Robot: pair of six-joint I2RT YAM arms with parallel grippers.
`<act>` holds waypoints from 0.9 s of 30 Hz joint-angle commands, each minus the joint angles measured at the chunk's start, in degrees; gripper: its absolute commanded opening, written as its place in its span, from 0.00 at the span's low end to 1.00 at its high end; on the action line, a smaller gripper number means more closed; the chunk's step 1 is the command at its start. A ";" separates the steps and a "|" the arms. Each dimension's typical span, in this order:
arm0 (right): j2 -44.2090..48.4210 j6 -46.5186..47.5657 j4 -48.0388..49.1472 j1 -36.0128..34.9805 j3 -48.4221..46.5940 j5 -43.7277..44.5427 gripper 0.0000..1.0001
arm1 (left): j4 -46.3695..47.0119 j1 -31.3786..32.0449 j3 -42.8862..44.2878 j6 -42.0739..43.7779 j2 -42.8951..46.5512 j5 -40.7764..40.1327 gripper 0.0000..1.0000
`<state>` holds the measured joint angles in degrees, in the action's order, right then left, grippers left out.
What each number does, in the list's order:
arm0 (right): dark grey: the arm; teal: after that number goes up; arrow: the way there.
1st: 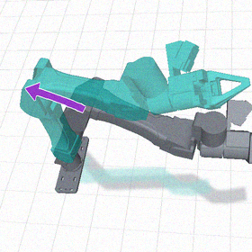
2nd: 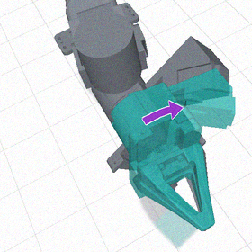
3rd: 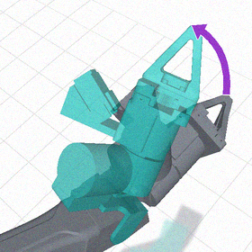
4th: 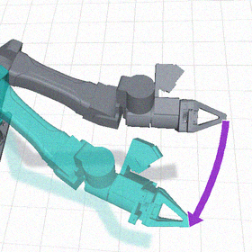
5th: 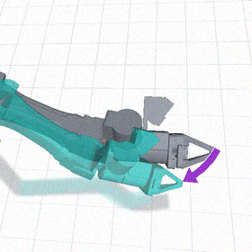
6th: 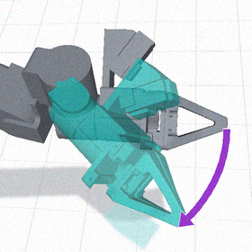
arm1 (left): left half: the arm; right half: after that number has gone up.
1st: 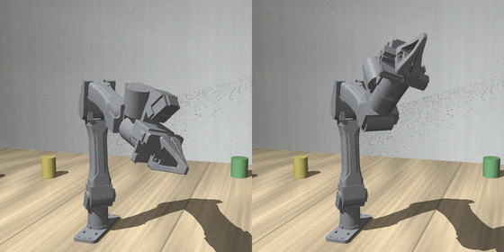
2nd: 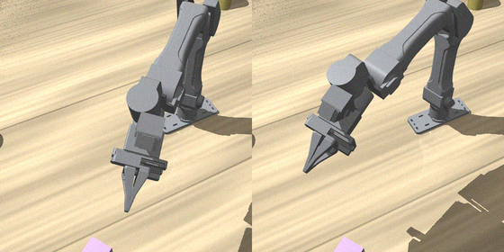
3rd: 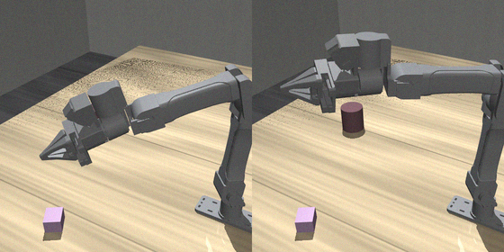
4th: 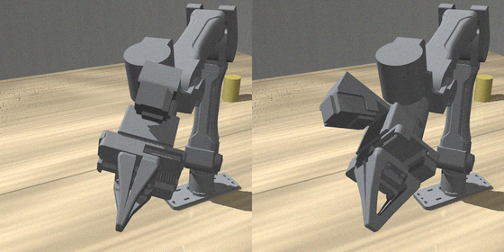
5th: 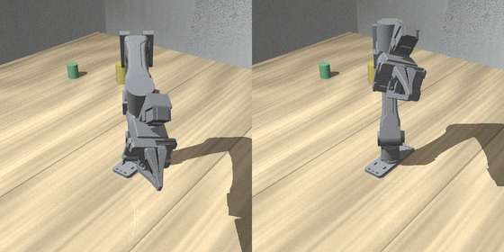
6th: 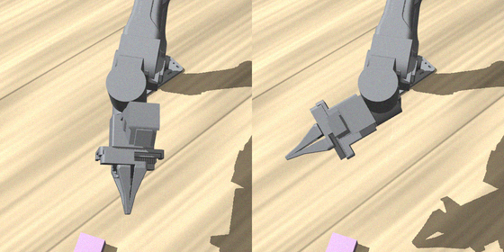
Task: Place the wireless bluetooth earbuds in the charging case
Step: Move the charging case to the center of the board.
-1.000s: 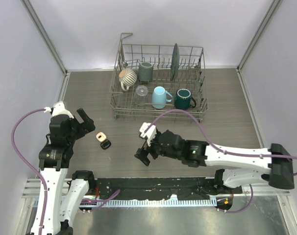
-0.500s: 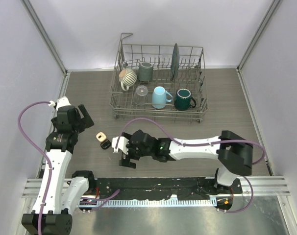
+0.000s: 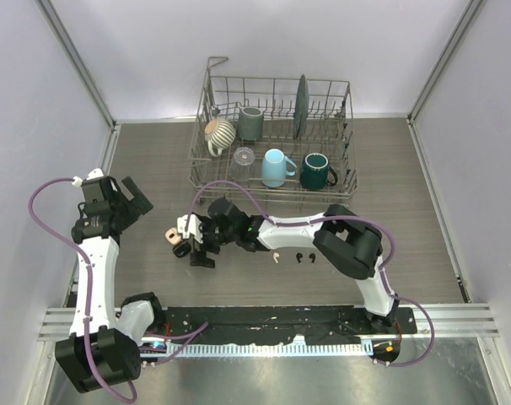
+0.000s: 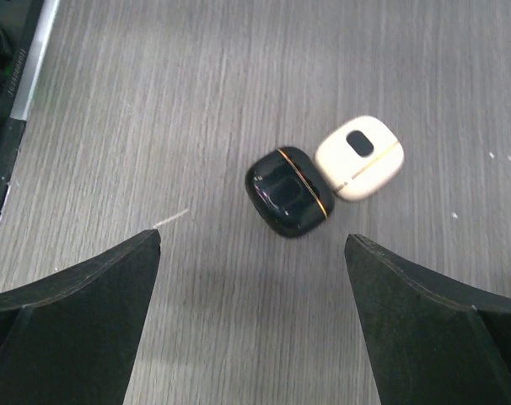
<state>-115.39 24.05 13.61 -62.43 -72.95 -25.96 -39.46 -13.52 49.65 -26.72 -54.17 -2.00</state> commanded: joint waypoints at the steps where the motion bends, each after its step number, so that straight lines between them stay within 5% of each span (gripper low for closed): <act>1: -2.90 1.87 2.39 -0.32 -5.88 -6.91 0.95 | 2.46 -0.72 0.27 -0.44 1.00 3.23 1.00; 12: -11.95 4.15 -1.55 0.30 -15.37 -8.41 0.91 | 1.84 -0.72 0.27 -0.44 1.35 0.24 1.00; 27: -14.24 4.16 -3.32 1.00 -16.53 -9.11 0.83 | 2.20 -0.72 0.19 -0.26 1.26 1.21 1.00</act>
<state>-129.05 27.70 9.39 -61.47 -87.13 -33.82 -39.31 -13.91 49.65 -26.83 -53.76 -1.76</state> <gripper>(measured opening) 0.837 0.996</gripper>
